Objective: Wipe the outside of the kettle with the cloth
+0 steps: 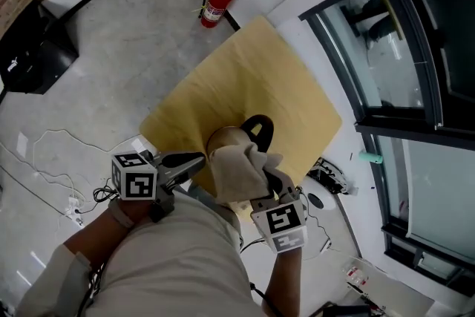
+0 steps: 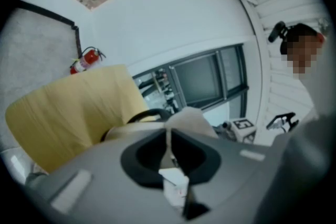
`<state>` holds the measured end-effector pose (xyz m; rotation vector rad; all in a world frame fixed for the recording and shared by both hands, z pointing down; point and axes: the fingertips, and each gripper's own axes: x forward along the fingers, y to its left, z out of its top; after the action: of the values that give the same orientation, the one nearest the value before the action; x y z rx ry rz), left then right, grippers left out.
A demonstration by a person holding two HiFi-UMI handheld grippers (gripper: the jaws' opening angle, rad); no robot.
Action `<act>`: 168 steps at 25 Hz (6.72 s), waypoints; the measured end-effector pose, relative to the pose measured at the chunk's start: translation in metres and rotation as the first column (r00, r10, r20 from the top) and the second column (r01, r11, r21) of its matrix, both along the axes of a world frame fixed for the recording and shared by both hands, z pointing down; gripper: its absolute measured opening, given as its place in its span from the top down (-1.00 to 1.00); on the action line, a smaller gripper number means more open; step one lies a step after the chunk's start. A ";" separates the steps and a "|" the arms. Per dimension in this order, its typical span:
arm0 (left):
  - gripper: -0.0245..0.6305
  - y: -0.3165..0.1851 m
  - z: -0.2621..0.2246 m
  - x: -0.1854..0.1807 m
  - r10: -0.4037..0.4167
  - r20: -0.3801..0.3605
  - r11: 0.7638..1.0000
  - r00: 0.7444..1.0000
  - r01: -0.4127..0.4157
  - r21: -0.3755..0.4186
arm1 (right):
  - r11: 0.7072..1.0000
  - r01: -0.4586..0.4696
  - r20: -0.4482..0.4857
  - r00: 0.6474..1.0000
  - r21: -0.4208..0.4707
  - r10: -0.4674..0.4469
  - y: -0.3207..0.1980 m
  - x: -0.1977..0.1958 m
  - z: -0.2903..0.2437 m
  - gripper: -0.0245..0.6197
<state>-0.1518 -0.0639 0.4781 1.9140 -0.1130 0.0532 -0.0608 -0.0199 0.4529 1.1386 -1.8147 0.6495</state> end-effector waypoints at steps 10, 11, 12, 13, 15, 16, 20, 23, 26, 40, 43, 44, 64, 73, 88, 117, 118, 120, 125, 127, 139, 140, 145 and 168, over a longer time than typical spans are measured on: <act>0.88 0.072 -0.064 0.098 0.363 0.389 0.232 0.847 -0.486 0.843 | 0.952 0.137 -0.449 0.894 0.272 0.000 -0.045 0.119 -0.048 0.59; 0.88 0.085 -0.063 0.110 0.362 0.449 0.023 0.817 -0.490 0.872 | 0.941 0.232 -0.492 0.867 0.245 -0.085 -0.054 0.119 -0.045 0.59; 0.88 0.097 -0.057 0.120 0.352 0.511 -0.159 0.784 -0.488 0.858 | 0.920 0.322 -0.502 0.847 0.223 -0.174 -0.059 0.114 -0.044 0.59; 0.91 0.105 -0.047 0.129 0.338 0.571 -0.295 0.748 -0.492 0.819 | 0.890 0.402 -0.478 0.838 0.216 -0.262 -0.062 0.107 -0.043 0.59; 0.91 0.112 -0.027 0.142 0.314 0.663 -0.425 0.680 -0.524 0.738 | 0.820 0.526 -0.376 0.823 0.223 -0.426 -0.062 0.088 -0.036 0.59; 0.90 0.112 -0.018 0.146 0.309 0.689 -0.439 0.656 -0.544 0.715 | 0.787 0.580 -0.334 0.799 0.209 -0.500 -0.060 0.079 -0.025 0.59; 0.85 0.111 -0.008 0.148 0.291 0.701 -0.410 0.651 -0.577 0.706 | 0.759 0.640 -0.308 0.750 0.118 -0.585 -0.063 0.077 0.021 0.60; 0.84 0.110 -0.007 0.146 0.267 0.683 -0.404 0.680 -0.565 0.720 | 0.840 0.542 -0.326 0.798 0.022 -0.507 -0.086 0.113 0.061 0.60; 0.84 0.110 -0.006 0.141 0.258 0.678 -0.386 0.688 -0.570 0.726 | 0.830 0.542 -0.332 0.765 -0.130 -0.552 -0.084 0.125 0.126 0.61; 0.89 0.120 -0.006 0.085 0.411 0.673 -0.517 0.614 -0.452 0.727 | 0.842 0.482 0.029 0.864 0.244 -0.503 -0.016 0.049 0.049 0.64; 0.89 0.121 -0.006 0.089 0.407 0.678 -0.519 0.611 -0.456 0.723 | 0.832 0.301 0.192 0.884 0.466 -0.427 -0.045 0.061 -0.015 0.64; 0.89 0.122 -0.007 0.091 0.405 0.678 -0.517 0.613 -0.458 0.723 | 0.835 0.184 0.311 0.869 0.519 -0.385 -0.057 0.063 -0.036 0.64; 0.84 0.112 -0.011 0.094 0.352 0.642 -0.462 0.681 -0.470 0.752 | 0.639 -0.760 0.914 0.334 0.118 0.229 -0.002 0.070 0.049 0.64; 0.84 0.124 -0.013 0.112 0.364 0.663 -0.453 0.654 -0.498 0.740 | 0.598 -0.798 0.921 0.283 0.072 0.267 0.004 0.088 0.053 0.65; 0.82 0.124 -0.011 0.111 0.351 0.649 -0.432 0.675 -0.498 0.752 | 0.497 -0.866 0.920 0.152 -0.052 0.361 0.008 0.100 0.080 0.65; 0.96 -0.025 0.008 0.102 0.201 0.484 0.720 0.852 -0.463 0.517 | 0.678 -0.429 0.763 -0.040 -0.597 0.646 0.085 -0.031 0.141 0.65; 0.96 -0.028 0.009 0.102 0.201 0.454 0.765 0.868 -0.428 0.480 | 0.645 -0.458 0.755 -0.094 -0.611 0.648 0.081 -0.023 0.144 0.65; 0.96 -0.033 0.008 0.107 0.184 0.382 0.840 0.906 -0.347 0.417 | 0.560 -0.527 0.742 -0.231 -0.639 0.630 0.074 0.005 0.149 0.65; 0.96 -0.022 0.005 0.118 0.154 0.284 0.915 0.946 -0.245 0.320 | 0.371 -0.696 0.777 -0.454 -0.615 0.436 0.059 0.101 0.144 0.65; 0.95 -0.016 0.003 0.119 0.124 0.252 0.952 0.960 -0.187 0.242 | 0.358 -0.731 0.806 -0.456 -0.581 0.378 0.043 0.122 0.133 0.65; 0.88 -0.058 0.002 0.092 -0.350 0.230 0.925 0.908 0.373 -0.066 | 0.598 -0.720 0.913 -0.124 -0.352 0.388 -0.079 0.154 0.094 0.65; 0.95 -0.060 -0.012 0.095 -0.320 0.196 0.941 0.927 0.335 -0.050 | 0.594 -0.739 0.924 -0.098 -0.317 0.370 -0.076 0.156 0.082 0.65; 0.96 -0.004 -0.080 0.132 0.286 0.330 0.516 0.900 -0.435 0.738 | 0.580 -0.808 0.929 0.285 0.100 0.237 -0.025 0.118 0.014 0.65; 0.93 0.036 -0.022 0.142 0.317 0.631 -0.114 0.709 -0.632 0.767 | 0.478 -0.856 0.886 0.055 -0.196 0.461 -0.040 0.120 0.132 0.66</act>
<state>-0.0098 -0.0281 0.4557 3.2695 0.6371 1.0256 0.0595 -0.0600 0.5853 2.3776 -2.1677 1.8182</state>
